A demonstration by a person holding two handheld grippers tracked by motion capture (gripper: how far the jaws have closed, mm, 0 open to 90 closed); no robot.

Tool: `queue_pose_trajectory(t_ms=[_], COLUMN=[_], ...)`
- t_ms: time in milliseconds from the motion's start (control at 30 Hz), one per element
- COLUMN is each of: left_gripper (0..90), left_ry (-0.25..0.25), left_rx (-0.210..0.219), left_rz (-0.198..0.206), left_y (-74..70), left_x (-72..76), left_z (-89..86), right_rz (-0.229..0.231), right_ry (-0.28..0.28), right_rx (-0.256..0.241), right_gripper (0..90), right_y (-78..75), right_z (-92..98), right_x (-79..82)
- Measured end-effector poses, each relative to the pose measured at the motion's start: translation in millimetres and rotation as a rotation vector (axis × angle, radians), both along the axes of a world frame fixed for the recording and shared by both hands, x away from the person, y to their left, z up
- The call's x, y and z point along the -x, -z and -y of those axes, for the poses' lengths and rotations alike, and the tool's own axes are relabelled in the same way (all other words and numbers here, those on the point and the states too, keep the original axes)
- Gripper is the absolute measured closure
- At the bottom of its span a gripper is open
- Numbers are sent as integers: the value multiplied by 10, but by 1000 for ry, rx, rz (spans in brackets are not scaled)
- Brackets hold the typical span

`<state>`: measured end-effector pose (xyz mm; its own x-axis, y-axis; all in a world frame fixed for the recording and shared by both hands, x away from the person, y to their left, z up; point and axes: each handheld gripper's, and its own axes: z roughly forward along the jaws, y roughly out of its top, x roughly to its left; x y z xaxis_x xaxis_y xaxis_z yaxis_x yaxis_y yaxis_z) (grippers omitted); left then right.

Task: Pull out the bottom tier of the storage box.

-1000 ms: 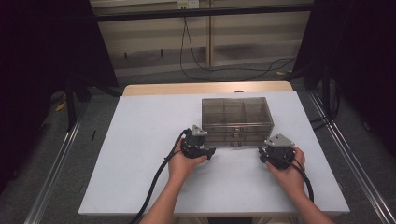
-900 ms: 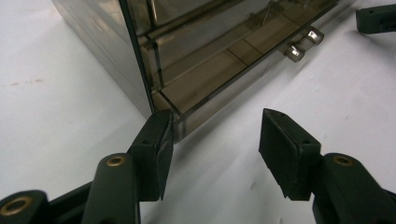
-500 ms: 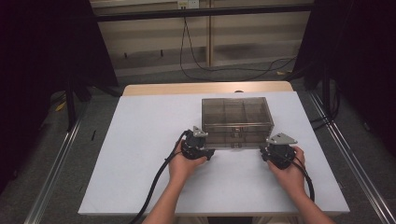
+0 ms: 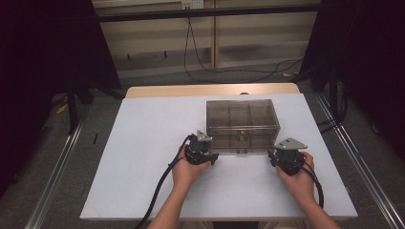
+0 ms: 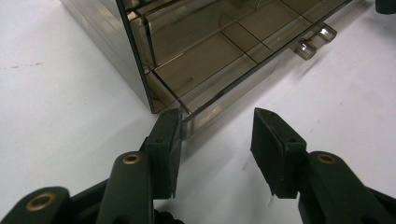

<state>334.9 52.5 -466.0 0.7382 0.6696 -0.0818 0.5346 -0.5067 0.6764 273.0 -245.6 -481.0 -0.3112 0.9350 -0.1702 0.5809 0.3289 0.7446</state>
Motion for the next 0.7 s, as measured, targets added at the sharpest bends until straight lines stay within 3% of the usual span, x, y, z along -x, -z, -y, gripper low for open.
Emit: queue_pose_trajectory(t_ms=[267, 533, 700], left_gripper=[546, 548, 550], left_ry=[-6, -6, -14], left_rx=[4, 7, 5], left_rz=[-1, -13, -11], left_y=[10, 23, 27], left_x=[27, 16, 21], left_z=[-8, -1, 5], right_rz=[2, -5, -16], right_ry=[-9, -21, -29], right_rx=[-11, -37, -30], right_gripper=[660, 573, 582], right_y=[5, 24, 30], right_z=[22, 8, 8], right_x=[33, -18, -29])
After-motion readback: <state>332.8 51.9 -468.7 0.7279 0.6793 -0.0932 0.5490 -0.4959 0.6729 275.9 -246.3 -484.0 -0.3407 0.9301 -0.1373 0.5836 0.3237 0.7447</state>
